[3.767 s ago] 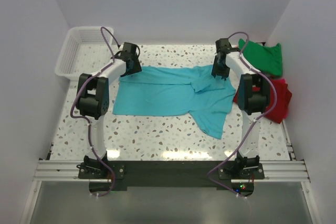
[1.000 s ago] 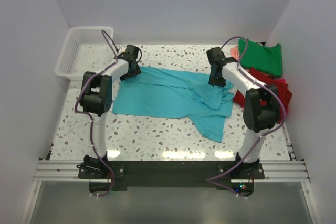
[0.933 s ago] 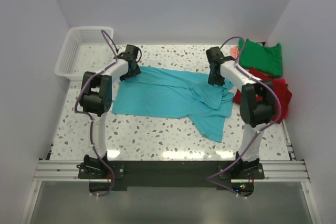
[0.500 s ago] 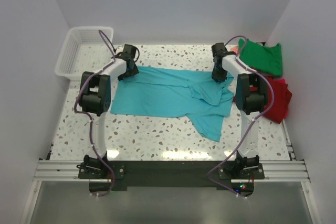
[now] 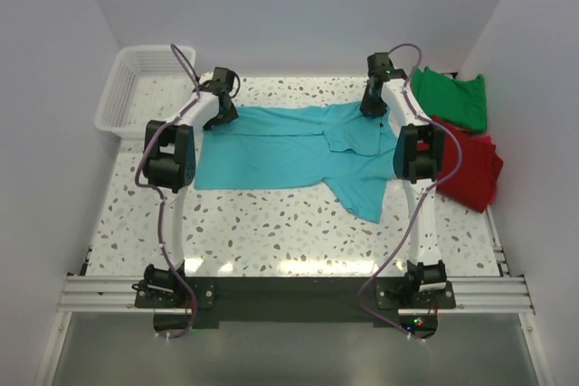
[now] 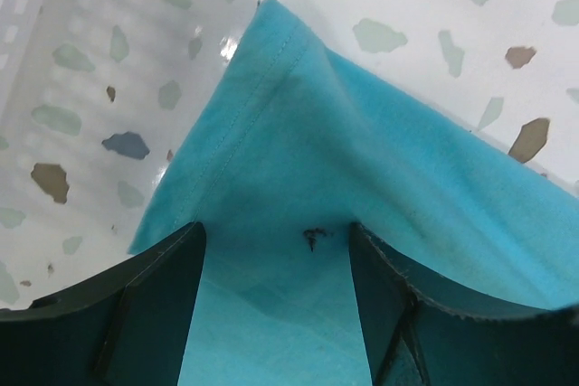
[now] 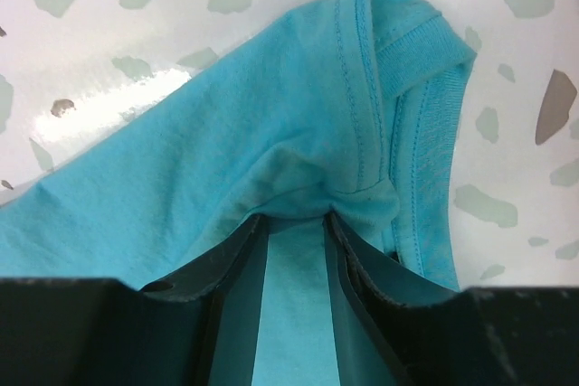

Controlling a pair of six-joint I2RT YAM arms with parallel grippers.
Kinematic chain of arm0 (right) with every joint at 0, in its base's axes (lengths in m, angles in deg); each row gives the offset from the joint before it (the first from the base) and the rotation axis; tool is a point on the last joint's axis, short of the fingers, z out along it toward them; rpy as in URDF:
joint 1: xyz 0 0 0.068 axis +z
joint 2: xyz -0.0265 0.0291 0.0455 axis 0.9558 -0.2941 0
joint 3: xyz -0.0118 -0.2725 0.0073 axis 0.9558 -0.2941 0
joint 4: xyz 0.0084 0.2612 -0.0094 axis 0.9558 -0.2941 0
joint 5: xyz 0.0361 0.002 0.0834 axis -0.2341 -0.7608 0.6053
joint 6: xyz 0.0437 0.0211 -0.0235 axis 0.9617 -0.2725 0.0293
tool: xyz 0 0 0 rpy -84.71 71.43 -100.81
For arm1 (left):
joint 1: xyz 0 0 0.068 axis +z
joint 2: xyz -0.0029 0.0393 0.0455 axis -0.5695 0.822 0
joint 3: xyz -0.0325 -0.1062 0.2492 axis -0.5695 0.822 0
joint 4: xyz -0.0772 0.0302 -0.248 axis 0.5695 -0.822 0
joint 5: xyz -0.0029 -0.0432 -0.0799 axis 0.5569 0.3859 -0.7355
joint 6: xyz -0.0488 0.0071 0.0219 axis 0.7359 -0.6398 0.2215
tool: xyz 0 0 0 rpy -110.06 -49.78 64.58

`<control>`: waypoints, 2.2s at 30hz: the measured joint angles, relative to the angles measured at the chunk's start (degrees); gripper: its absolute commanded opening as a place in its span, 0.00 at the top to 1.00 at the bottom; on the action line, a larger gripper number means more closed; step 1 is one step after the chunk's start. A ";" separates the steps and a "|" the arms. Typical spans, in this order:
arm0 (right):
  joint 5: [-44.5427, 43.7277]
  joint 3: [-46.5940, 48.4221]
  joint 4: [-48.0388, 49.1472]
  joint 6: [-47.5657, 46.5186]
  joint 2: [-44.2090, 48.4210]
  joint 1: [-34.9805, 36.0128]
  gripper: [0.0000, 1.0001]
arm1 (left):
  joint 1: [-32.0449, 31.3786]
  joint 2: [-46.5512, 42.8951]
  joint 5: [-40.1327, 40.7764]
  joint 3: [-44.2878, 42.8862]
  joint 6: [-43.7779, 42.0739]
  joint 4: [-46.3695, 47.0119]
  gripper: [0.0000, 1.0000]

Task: Fold and stack the t-shirts
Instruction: Fold the tshirt

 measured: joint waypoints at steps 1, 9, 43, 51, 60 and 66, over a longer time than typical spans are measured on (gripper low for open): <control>0.35 1.33 -0.37 -0.11 -0.72 -0.09 0.63 | 0.02 0.72 0.00 -1.25 -0.02 -0.15 0.30; 3.26 -6.88 7.17 -0.46 3.26 -1.09 0.63 | 0.13 3.54 -0.15 -5.44 -2.47 1.16 0.30; 3.67 -49.44 19.61 -4.02 46.66 1.11 0.49 | -0.35 -27.47 -0.52 31.15 -1.79 7.82 0.28; 2.47 -60.33 18.27 -3.02 56.65 6.91 0.49 | -1.01 -38.99 1.01 47.67 4.20 3.39 0.28; 2.38 -67.76 16.83 -1.16 58.21 10.56 0.50 | -0.83 -41.79 1.92 54.49 5.73 4.35 0.30; 2.34 -68.67 16.48 -0.50 58.51 10.62 0.50 | -0.17 -41.75 1.68 56.30 6.34 8.31 0.35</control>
